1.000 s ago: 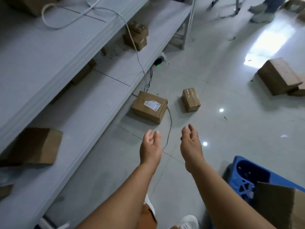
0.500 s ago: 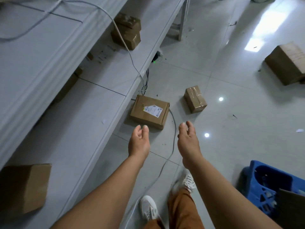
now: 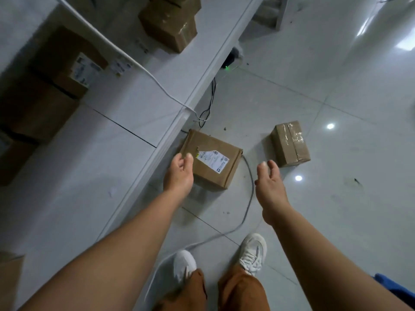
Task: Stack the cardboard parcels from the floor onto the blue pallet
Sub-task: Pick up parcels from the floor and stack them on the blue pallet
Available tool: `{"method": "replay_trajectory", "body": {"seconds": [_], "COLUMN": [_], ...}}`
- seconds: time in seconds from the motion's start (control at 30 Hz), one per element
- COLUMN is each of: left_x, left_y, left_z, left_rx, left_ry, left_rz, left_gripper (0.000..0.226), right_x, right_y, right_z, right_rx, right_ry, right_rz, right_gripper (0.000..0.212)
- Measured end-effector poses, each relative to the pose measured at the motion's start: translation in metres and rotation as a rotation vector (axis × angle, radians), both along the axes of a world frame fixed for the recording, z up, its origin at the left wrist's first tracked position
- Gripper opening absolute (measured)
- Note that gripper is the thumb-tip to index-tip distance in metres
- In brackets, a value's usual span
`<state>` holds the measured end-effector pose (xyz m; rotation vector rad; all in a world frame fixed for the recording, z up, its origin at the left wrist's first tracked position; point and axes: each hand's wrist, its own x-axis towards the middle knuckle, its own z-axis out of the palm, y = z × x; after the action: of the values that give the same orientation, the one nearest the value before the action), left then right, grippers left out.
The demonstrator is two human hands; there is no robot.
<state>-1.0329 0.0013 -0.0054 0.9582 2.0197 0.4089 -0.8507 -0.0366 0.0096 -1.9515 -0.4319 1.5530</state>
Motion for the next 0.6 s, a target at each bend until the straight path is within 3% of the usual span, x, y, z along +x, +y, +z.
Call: {"method": "replay_trajectory", "body": {"seconds": [0.6], "left_x": [-0.02], "left_y": [0.143], "left_z": [-0.233], "left_rx": [-0.149], "left_ry": [0.169], "left_rz": [-0.085], "left_gripper": [0.064], "right_x": [-0.026], "right_y": [0.113], "right_z": [-0.244], "right_rx": [-0.123], "right_ry": [0.005], "right_rz": [-0.049], "right_gripper": [0.058]}}
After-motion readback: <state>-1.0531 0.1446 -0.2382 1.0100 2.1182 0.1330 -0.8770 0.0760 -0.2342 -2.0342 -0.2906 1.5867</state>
